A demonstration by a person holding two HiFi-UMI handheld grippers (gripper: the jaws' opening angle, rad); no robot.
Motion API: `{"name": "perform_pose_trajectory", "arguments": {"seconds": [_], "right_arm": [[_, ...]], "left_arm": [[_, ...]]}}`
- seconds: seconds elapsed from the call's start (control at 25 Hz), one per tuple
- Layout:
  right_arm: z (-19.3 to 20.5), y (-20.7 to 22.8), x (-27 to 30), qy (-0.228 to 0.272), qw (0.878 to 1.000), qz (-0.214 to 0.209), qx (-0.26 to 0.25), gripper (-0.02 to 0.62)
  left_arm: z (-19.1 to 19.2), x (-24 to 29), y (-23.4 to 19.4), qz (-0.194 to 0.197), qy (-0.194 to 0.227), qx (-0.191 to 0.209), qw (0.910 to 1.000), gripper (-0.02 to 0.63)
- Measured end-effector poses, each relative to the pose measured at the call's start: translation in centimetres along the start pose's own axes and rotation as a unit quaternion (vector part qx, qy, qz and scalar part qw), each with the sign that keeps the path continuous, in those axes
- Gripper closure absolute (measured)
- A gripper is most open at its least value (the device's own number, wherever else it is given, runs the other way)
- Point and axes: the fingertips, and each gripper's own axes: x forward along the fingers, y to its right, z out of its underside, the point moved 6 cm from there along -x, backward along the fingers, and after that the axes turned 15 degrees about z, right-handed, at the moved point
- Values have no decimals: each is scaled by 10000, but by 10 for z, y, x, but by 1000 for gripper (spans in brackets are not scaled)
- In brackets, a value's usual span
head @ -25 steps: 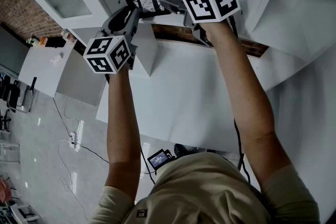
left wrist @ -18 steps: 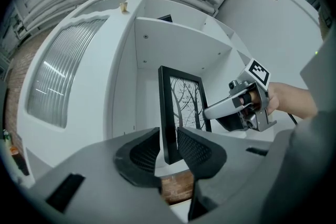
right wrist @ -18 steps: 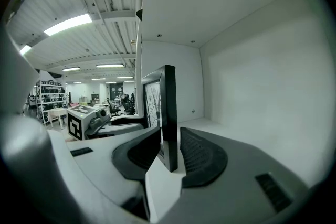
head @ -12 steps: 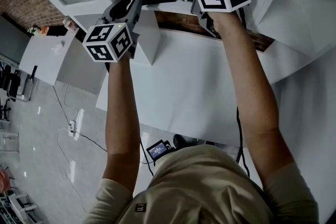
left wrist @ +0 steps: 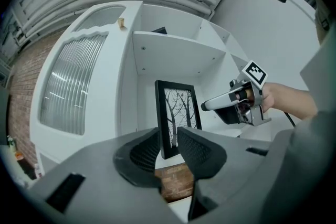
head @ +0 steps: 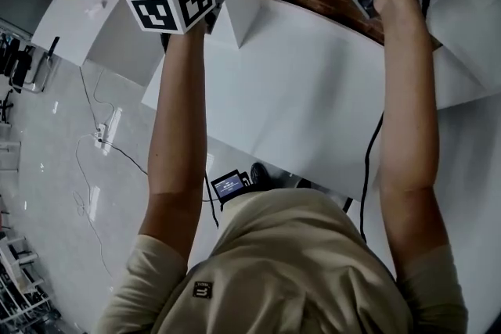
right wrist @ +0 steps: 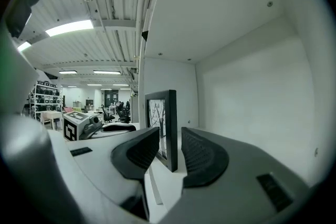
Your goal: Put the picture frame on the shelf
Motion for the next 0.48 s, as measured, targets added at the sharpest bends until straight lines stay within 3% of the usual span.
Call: {"name": "perform_pose_trajectory", "arguments": {"seconds": [0.24, 0.48], "right_arm": [[-8, -12, -37, 321, 9995, 2, 36, 485], [-1, -35, -126, 675, 9977, -43, 36, 486]], "left_arm": [[-20, -32, 25, -77, 79, 179, 9998, 517], [-51, -77, 102, -76, 290, 502, 9983, 517]]}}
